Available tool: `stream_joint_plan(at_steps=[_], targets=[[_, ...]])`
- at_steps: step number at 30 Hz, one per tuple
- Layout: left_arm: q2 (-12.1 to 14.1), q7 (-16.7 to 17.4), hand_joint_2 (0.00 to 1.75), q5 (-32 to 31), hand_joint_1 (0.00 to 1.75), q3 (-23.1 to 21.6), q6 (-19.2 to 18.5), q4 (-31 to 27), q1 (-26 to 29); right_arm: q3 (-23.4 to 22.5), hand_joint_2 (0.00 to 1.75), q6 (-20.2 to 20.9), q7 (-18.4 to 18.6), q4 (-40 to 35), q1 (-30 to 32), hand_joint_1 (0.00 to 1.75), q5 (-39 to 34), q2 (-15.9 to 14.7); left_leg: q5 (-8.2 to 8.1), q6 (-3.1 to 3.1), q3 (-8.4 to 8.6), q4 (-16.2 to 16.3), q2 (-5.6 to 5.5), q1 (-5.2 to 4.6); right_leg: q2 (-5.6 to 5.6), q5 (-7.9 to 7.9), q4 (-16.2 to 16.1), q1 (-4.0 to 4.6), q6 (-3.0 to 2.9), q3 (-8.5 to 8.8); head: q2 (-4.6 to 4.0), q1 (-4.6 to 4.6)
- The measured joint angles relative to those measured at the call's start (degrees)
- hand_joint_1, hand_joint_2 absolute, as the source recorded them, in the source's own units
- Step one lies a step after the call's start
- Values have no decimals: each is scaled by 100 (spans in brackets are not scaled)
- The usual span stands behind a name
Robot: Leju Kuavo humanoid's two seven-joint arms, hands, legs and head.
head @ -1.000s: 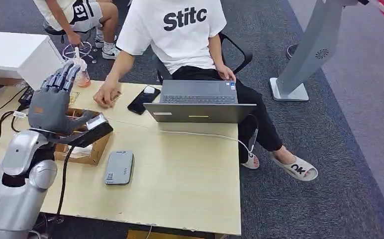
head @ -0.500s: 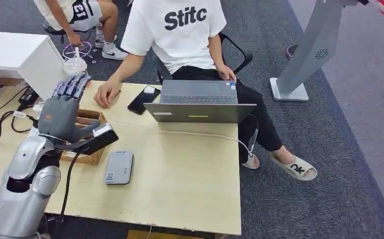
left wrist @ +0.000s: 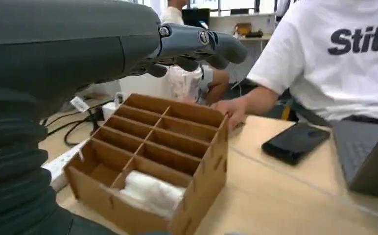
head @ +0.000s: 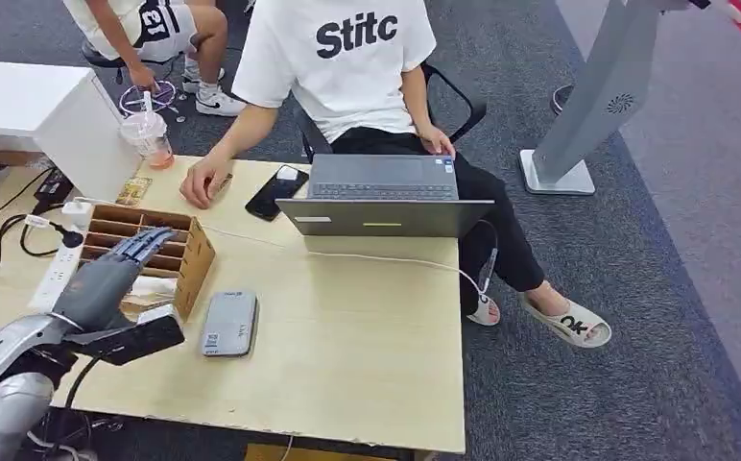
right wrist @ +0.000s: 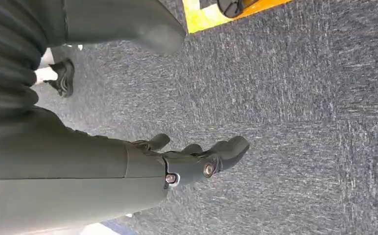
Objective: Pass the card to the sensor for recognition and then transmit it.
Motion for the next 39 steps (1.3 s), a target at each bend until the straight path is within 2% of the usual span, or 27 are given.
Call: stream_joint_plan(at_steps=[4,8,11,14,17,19,21,23,27,39], targets=[[423,173,175,197,0,-11,-103,-175,255,-22,175,0,0,0,-4,0,44,0,0,0,-1,0,1,1,3,0,1,0,0,1,0,2],[969,544,175,389,0,9,-354,-391,439,-31,175,0,11,0,2,0,79,0,0,0,-1,0,1,1,1,0,1,1,0,-2,0,2],[1188,662,175,218,0,42,-343,-463,531,-37,175,0,15,0,-2,0,94,0,0,0,-1,0,-3,1,-4,-1,1,1,-2,-1,0,2],[1260,761,175,-241,0,42,-211,-465,599,-48,175,2,17,0,-4,0,111,0,0,0,-1,0,-3,1,-4,-1,0,0,-2,0,0,4],[1168,874,175,-1283,0,37,287,-417,611,-74,175,0,37,0,-7,0,122,0,0,0,0,0,-4,-1,-5,-1,-3,-1,-1,1,0,2],[979,1006,175,-2185,0,26,720,-260,590,-92,175,-7,50,0,-16,0,133,2,0,0,0,1,-4,-3,-6,0,-4,-3,0,2,0,0],[748,1071,175,-2694,0,24,988,-87,585,-114,175,-7,52,0,-23,0,164,11,0,0,0,1,-5,-2,-5,1,-3,-2,0,3,0,4],[572,1106,175,-2850,0,24,1115,50,583,-122,175,-9,59,0,-23,0,179,13,0,0,1,1,-3,-3,-1,1,-3,-2,0,1,0,2],[383,1130,175,-2931,0,26,1148,192,583,-129,175,-15,61,0,-24,0,186,15,0,0,0,1,-4,-2,-2,1,-3,-1,0,0,0,4],[112,1113,175,-3071,0,55,1233,435,583,-131,175,-50,105,0,-21,0,214,15,0,0,0,0,-4,-1,-2,1,-2,-1,0,0,0,2]])
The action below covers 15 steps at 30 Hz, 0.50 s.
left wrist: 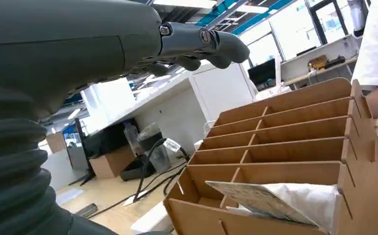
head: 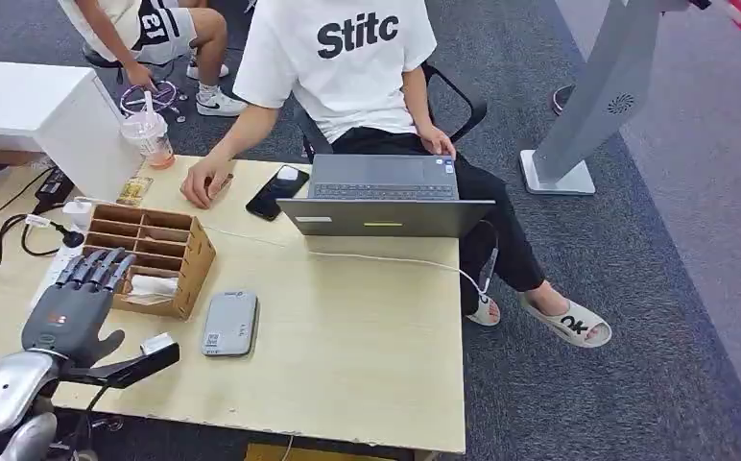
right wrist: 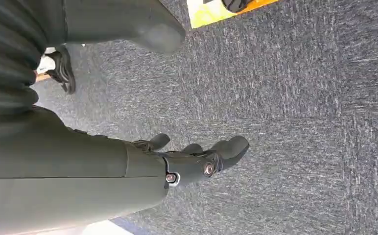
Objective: Pass the card to the sensor for recognition and then transmit it.
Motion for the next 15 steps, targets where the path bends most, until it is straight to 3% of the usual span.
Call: stream_joint_plan(at_steps=[15], targets=[[-212,-57,175,-389,0,289,-11,346,-5,-22,175,0,13,0,1,0,48,0,0,0,0,0,0,0,0,0,1,0,0,-1,0,0]])
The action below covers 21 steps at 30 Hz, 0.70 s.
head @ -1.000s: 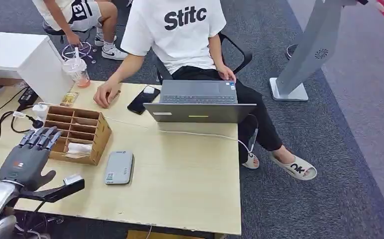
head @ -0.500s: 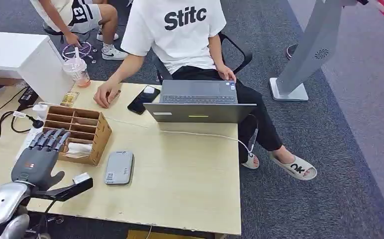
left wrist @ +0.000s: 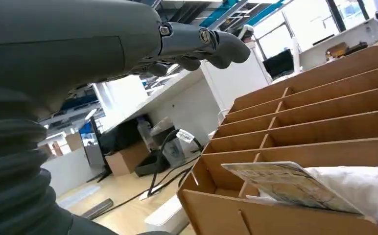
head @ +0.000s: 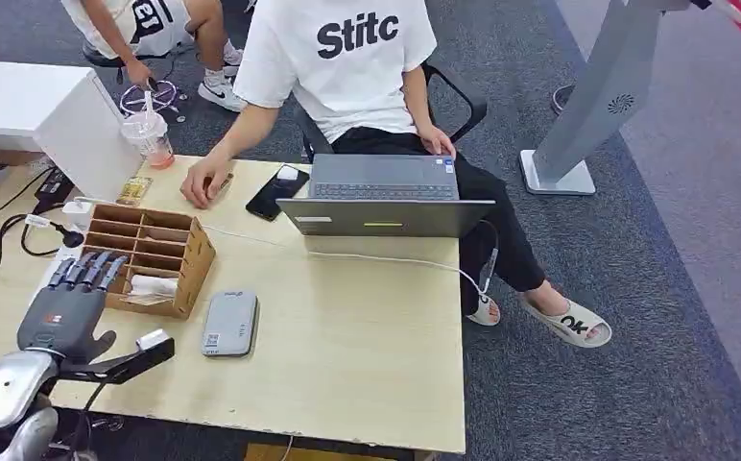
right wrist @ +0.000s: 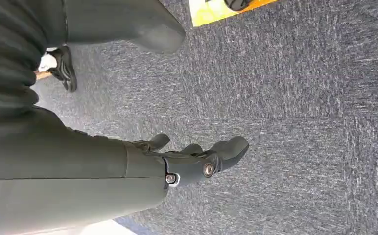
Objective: Pass the card to the sensor for recognition and then transmit it.
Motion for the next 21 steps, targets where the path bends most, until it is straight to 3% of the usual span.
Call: stream_joint_plan(at_steps=[21], targets=[[-321,-157,175,-282,0,542,299,614,-117,0,175,2,15,0,0,0,160,0,0,0,0,0,0,0,0,0,0,0,0,0,0,0]])
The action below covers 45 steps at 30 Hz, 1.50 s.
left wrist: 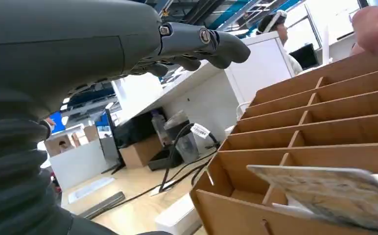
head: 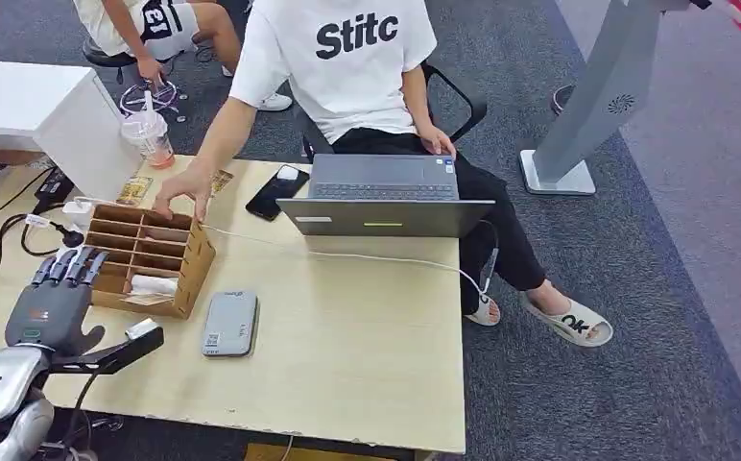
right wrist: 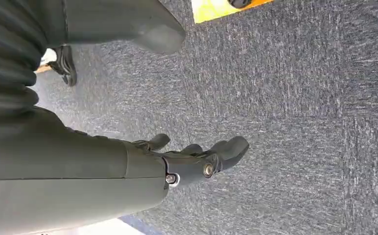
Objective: Pass the card to the sensor for recognition and then transmit it.
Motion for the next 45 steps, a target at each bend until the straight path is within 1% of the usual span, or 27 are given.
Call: stream_joint_plan(at_steps=[5,13,16,18,30,36,39,40,41,42,43,44,45], targets=[[-129,-65,175,-116,0,17,116,150,-64,0,175,17,0,0,-2,0,44,0,0,0,0,0,0,0,0,0,0,0,0,0,0,-2],[-334,-98,175,-179,0,17,177,448,-285,0,175,59,0,0,-3,0,101,0,0,0,0,0,0,0,0,0,0,0,0,-1,0,0],[-424,-184,175,-194,0,15,205,573,-382,0,175,57,2,0,-4,0,116,0,0,0,0,0,0,0,0,0,0,0,0,0,0,-2],[-465,-184,175,-197,0,15,208,619,-416,0,175,55,4,0,-3,0,116,0,0,0,0,0,0,0,0,0,0,0,0,0,0,0],[-605,-199,175,-127,0,17,219,852,-519,0,175,57,2,0,-3,0,144,0,0,0,0,0,0,0,0,0,0,0,0,-1,0,2],[-662,-387,175,50,2,15,124,979,-535,0,175,68,2,0,-3,0,177,0,0,0,0,0,0,0,0,0,0,0,0,0,0,0],[-677,-400,175,114,5,15,90,1042,-545,0,175,68,2,0,-3,0,177,0,0,0,0,0,0,0,0,0,0,0,0,-1,0,0],[-680,-400,175,118,14,15,85,1056,-546,0,175,68,2,0,-3,0,179,0,0,0,0,0,0,0,0,0,0,0,0,-1,0,0],[-684,-400,175,129,16,15,83,1073,-550,0,175,68,2,0,-3,0,179,0,0,0,0,0,0,0,0,0,0,0,0,-1,0,0],[-693,-415,175,136,28,15,81,1091,-551,0,175,68,2,0,-3,0,181,0,0,0,0,0,0,0,0,0,0,0,0,-1,0,0],[-697,-439,175,149,33,15,79,1104,-551,0,175,68,2,0,-3,0,181,0,0,0,0,0,0,0,0,0,0,0,0,-1,0,0],[-704,-459,175,164,35,13,79,1117,-553,0,175,68,2,0,-4,0,184,0,0,0,0,0,0,0,0,0,0,0,0,-1,0,0],[-708,-485,175,173,42,13,72,1132,-554,0,175,68,2,0,-3,0,184,0,0,0,0,0,0,0,0,0,0,0,0,-1,0,0]])
